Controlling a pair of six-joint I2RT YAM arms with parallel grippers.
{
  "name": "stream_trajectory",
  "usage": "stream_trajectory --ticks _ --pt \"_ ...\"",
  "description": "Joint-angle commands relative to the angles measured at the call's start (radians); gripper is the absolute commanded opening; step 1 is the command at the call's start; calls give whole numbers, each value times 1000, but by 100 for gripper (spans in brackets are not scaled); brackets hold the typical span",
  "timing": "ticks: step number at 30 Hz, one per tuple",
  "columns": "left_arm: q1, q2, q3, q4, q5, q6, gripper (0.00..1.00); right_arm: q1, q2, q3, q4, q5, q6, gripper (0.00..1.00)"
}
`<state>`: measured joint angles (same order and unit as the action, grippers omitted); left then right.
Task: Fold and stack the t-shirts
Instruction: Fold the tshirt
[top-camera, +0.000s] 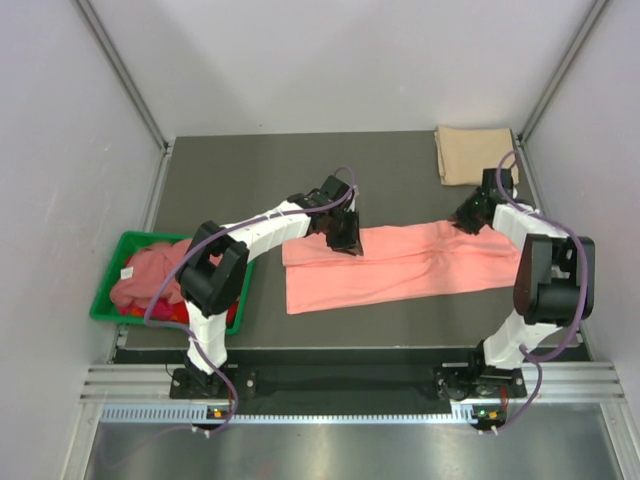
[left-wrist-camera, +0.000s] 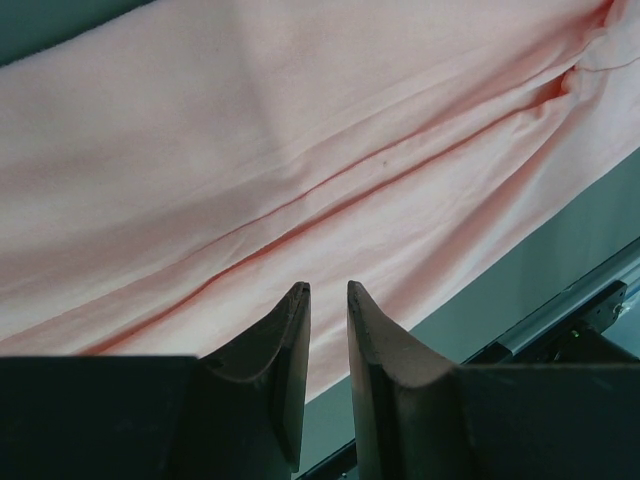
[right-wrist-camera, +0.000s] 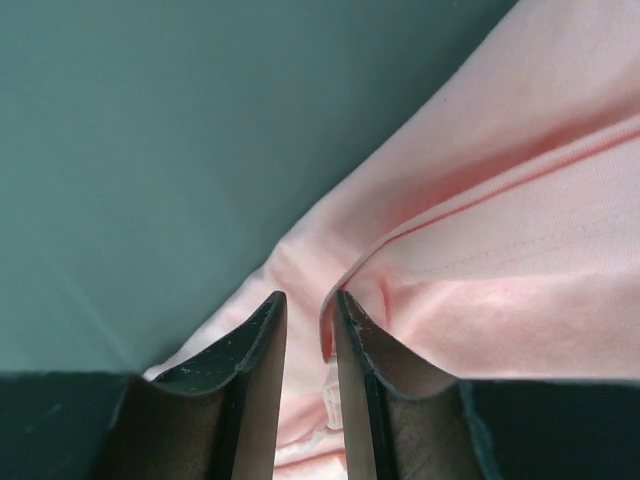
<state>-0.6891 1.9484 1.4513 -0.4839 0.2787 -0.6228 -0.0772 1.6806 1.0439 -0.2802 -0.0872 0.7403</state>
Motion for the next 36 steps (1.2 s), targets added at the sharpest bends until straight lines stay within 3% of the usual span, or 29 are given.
stream_trajectory --ticks 1,8,14,22,29,36 --pt "-4 -36 9 10 2 3 27 25 -10 60 -49 49 -18 27" --pt "-4 -9 11 33 22 3 27 25 50 249 -131 83 -99 31" --pt "-3 35 -2 62 5 21 27 24 77 317 -198 113 -107 30" --pt "-6 30 -22 42 -12 24 26 16 -44 128 -192 164 -116 13" --pt "-6 27 -49 1 -79 12 26 5 -59 -42 -146 230 -133 11" --pt "-4 -29 -83 -35 -156 0 26 -7 -102 -81 -166 271 -159 12"
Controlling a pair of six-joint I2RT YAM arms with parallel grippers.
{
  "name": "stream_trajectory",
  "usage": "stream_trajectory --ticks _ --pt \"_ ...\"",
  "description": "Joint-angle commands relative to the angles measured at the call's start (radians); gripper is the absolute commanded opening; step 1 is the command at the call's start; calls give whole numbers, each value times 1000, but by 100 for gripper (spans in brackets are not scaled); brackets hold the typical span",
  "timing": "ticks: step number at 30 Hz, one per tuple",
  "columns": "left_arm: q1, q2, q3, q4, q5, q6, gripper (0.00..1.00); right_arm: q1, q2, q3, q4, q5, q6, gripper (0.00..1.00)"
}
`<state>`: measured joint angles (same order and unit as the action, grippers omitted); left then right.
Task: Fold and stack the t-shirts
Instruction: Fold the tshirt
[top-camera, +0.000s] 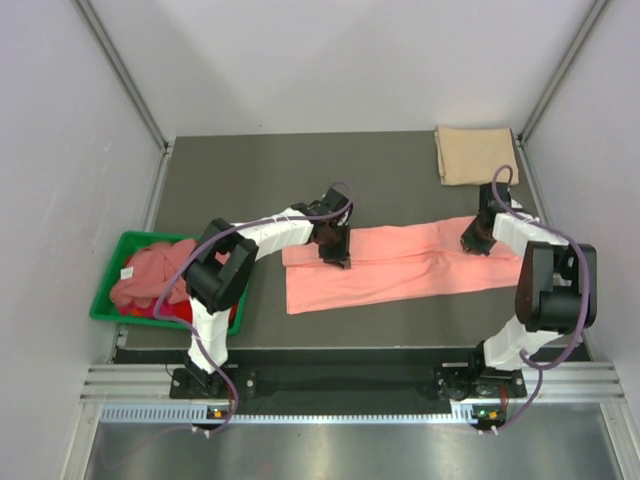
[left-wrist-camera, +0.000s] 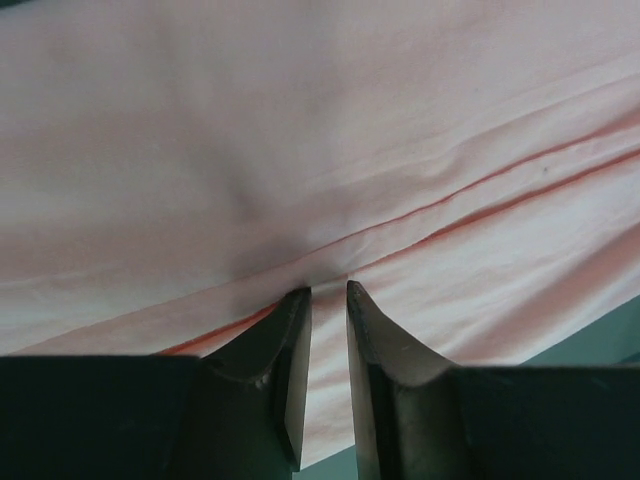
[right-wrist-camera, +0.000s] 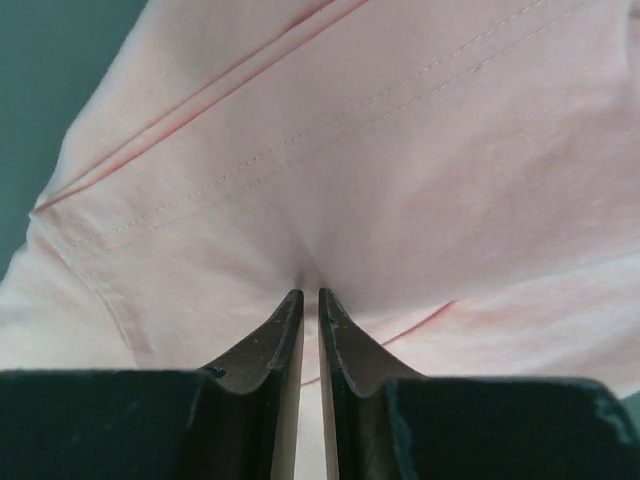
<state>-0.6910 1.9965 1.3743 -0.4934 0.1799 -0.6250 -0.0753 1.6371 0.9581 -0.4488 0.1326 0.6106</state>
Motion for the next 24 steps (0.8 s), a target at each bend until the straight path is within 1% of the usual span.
stream_trajectory --ticks 1,3,4,6,8,11,12,16,19,20,22,24 --pt "-2 -88 5 -37 -63 2 26 -9 -71 27 -10 50 -43 13" --pt "2 -103 26 -48 -82 13 26 -23 -114 40 -25 39 -54 15" --pt "13 -104 55 -53 -101 21 26 -33 -126 60 -24 27 -73 19" --pt "28 -84 92 -73 -114 39 26 -78 -128 94 -24 -5 -100 22" --pt "60 -59 150 -88 -128 50 26 -112 -80 170 -25 -57 -156 25" --pt "111 -10 204 -96 -94 57 26 -171 7 272 -41 -73 -219 25" --pt "122 1 212 -91 -92 61 26 -200 26 292 -37 -99 -233 25" --pt "169 4 198 -68 -112 70 26 -236 108 395 -36 -128 -288 19" --pt "189 8 180 -56 -129 73 26 -248 182 476 -48 -128 -328 19" --pt "192 10 175 -53 -132 74 26 -254 222 500 -60 -128 -337 19" --pt "205 13 161 -48 -146 79 26 -270 250 547 -80 -125 -370 23" --pt "214 15 152 -48 -158 80 26 -279 270 557 -71 -99 -393 25"
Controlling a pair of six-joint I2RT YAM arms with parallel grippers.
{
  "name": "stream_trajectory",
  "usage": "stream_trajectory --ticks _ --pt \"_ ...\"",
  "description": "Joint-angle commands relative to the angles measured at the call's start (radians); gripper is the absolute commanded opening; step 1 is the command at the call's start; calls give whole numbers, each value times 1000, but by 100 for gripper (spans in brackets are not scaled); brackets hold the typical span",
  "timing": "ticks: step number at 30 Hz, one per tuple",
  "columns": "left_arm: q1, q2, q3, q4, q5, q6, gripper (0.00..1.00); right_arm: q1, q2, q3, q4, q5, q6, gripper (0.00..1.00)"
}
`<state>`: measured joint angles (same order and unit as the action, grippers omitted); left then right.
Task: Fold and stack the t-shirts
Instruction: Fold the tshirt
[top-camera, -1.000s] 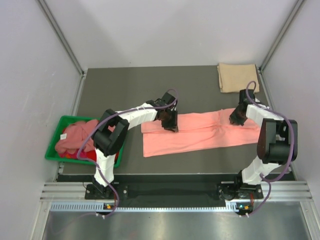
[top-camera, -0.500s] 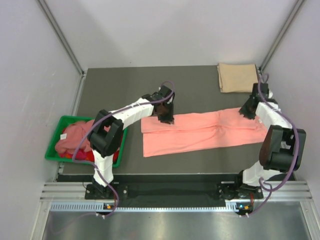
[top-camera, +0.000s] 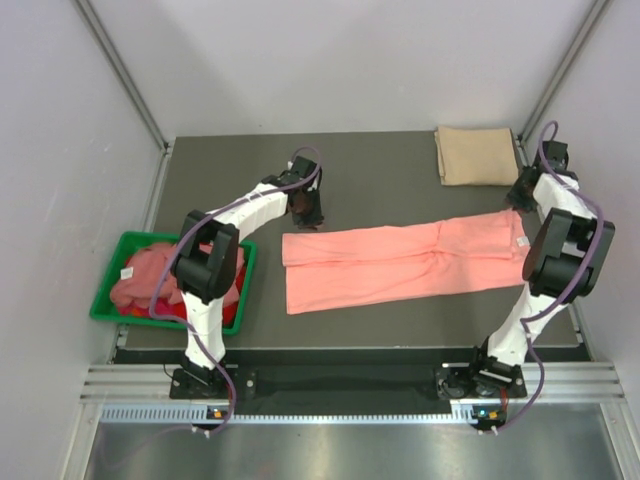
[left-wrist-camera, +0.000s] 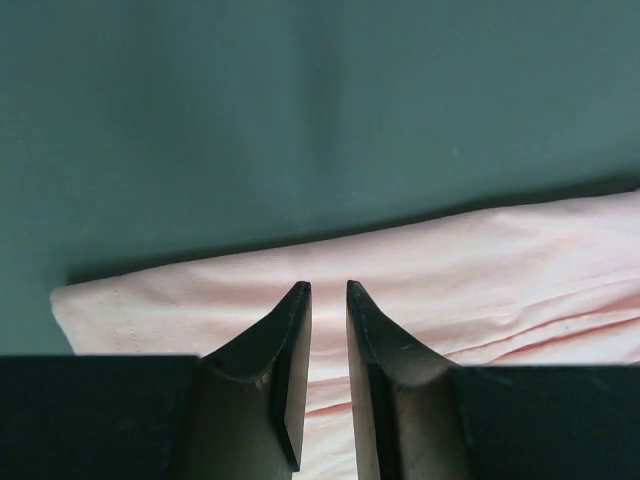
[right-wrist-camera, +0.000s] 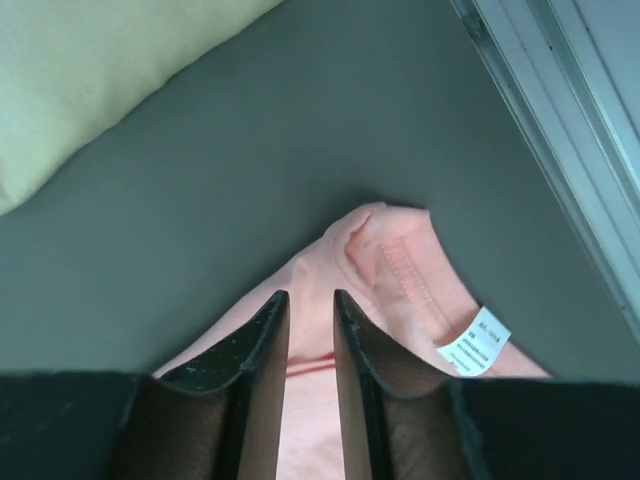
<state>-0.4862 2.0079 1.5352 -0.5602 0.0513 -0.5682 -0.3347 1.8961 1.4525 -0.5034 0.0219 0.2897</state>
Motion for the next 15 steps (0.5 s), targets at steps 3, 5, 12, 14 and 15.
stream_trajectory --ticks 3,5,12,14,15 --pt "24 17 -15 29 -33 22 26 -30 58 98 -23 -49 -116 27" --pt "34 34 -14 32 -27 19 26 -32 98 132 -40 -76 -138 28" --pt "40 60 -27 36 -36 14 25 -43 149 151 -32 -54 -152 26" --pt "41 68 -32 39 -39 13 26 -47 155 140 -9 -57 -149 25" --pt "41 74 -35 37 -42 13 25 -49 158 140 -4 -56 -143 23"
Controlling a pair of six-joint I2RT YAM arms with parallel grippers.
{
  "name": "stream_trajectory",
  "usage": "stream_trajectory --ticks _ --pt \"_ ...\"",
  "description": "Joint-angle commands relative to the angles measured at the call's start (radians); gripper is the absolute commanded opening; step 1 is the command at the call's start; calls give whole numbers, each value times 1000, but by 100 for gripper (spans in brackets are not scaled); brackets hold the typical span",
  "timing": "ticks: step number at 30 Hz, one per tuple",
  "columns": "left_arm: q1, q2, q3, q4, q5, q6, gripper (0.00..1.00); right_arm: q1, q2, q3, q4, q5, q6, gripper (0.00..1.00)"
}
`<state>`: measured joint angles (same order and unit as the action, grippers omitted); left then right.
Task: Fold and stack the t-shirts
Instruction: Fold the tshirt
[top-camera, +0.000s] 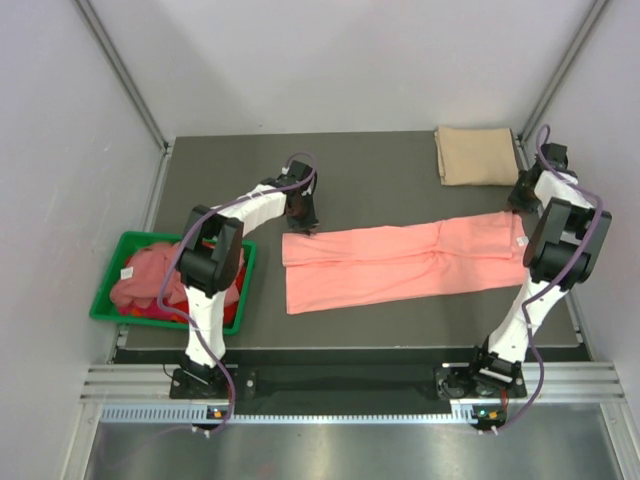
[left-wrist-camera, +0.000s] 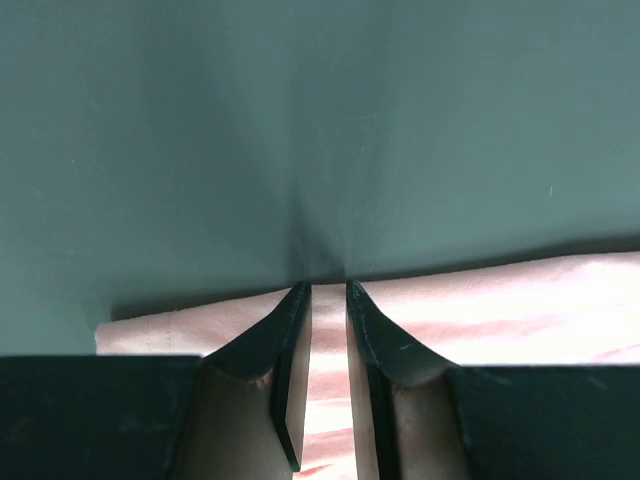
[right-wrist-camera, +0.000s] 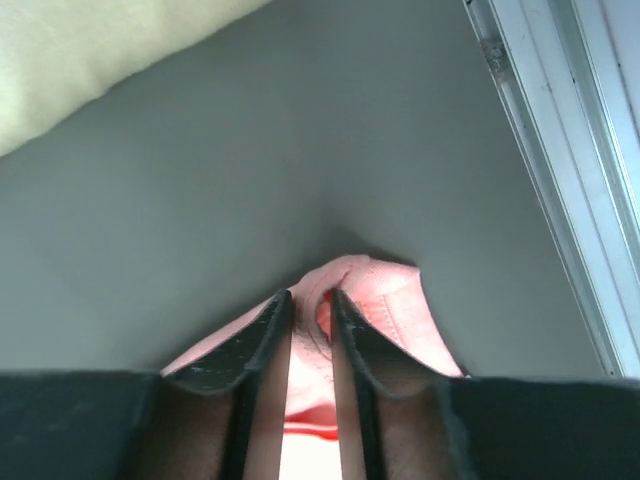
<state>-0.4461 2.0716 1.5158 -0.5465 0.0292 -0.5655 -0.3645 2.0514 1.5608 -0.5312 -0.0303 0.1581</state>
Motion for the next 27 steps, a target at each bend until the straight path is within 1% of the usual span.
stream_trajectory --ticks 1,2,3,4,6,10,12,14,15,17,18,19,24,27 --pt "1 13 -16 19 -20 10 26 -25 7 30 28 1 -6 18" --pt "1 16 -17 16 -20 7 25 -31 16 27 45 16 1 13" --pt "1 18 -22 14 -59 6 25 -46 18 21 59 21 23 8" --pt "1 19 -26 14 -66 4 25 -54 16 -2 78 21 35 5" --pt "3 28 -37 14 -89 1 25 -82 24 -22 135 10 55 3" --pt "12 54 -39 -3 -104 -5 25 -109 44 -65 206 -9 96 5" --pt "12 58 -42 -3 -107 -8 25 -123 58 -57 218 -62 109 6" --pt "12 55 -43 3 -104 -11 25 -125 56 -62 229 -86 112 18" --pt "12 53 -42 3 -103 -13 25 -126 56 -62 231 -91 113 22" --pt "12 56 -29 -3 -110 -11 25 -126 56 -62 229 -63 124 16" --pt "12 56 -26 -9 -114 -8 25 -131 58 -58 227 -60 129 5" --pt "12 55 -25 -12 -118 -5 25 -132 56 -56 229 -62 132 0" --pt "12 53 -22 -21 -130 -1 25 -148 70 -22 234 -68 150 1" --pt "14 54 -22 -24 -135 -2 25 -151 110 11 240 -106 156 0"
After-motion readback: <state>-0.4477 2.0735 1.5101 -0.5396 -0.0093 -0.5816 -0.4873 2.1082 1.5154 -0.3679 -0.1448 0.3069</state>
